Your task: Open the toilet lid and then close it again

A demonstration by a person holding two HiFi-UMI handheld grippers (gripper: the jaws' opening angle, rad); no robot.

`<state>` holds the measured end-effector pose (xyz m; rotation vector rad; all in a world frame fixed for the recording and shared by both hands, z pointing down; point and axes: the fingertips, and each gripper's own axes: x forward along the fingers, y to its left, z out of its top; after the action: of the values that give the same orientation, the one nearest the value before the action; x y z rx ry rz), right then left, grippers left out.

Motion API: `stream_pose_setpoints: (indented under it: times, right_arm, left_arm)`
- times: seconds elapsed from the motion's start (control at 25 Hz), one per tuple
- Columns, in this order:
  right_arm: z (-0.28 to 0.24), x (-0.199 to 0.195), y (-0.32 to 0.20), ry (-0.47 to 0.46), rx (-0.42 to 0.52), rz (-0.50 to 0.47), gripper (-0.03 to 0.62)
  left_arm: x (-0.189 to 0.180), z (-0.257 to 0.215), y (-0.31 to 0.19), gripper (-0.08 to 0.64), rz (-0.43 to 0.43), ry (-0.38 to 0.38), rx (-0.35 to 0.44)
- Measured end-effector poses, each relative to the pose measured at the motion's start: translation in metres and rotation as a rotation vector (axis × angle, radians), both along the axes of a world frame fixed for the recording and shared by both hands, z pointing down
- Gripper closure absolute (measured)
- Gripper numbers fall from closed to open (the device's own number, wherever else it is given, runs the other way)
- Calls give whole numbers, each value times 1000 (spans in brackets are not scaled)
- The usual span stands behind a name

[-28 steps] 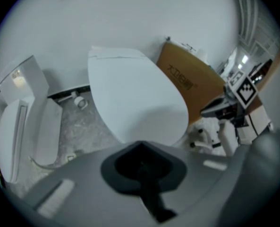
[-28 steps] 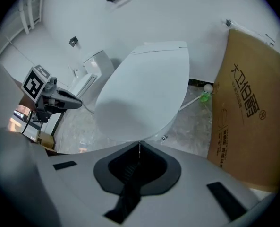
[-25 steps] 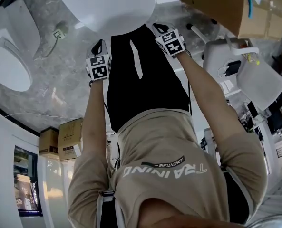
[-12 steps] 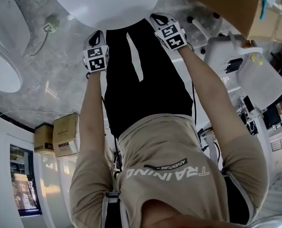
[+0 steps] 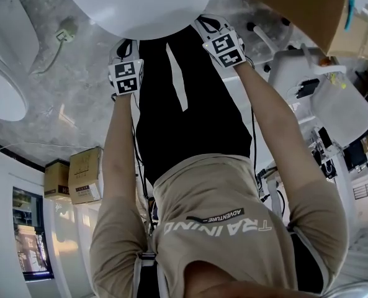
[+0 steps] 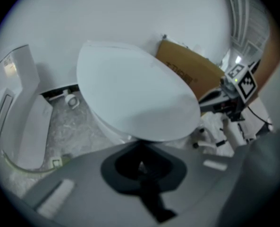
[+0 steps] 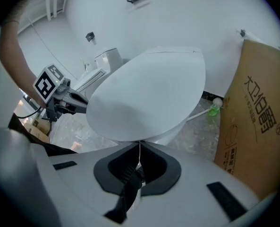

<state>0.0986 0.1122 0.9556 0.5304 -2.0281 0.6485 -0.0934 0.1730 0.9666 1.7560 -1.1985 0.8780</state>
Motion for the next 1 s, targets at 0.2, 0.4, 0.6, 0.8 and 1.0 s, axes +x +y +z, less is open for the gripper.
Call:
stream_pose_setpoints:
  times: [0.2, 0.4, 0.6, 0.8, 1.0]
  right_arm:
    - [-1, -2, 1, 9, 35, -89, 578]
    - [-2, -2, 1, 25, 39, -152, 578]
    - [-8, -2, 0, 1, 49, -185, 579]
    - [-22, -2, 0, -5, 60, -200, 580]
    - [-42, -2, -2, -19, 87, -227, 579]
  left_arm:
    - [1, -2, 1, 555, 68, -16, 17]
    - [0, -4, 0, 555, 116, -8, 21]
    - [2, -10, 0, 555, 122, -1, 16]
    - [2, -24, 1, 555, 111, 2, 18]
    - [2, -45, 0, 555, 165, 12, 39]
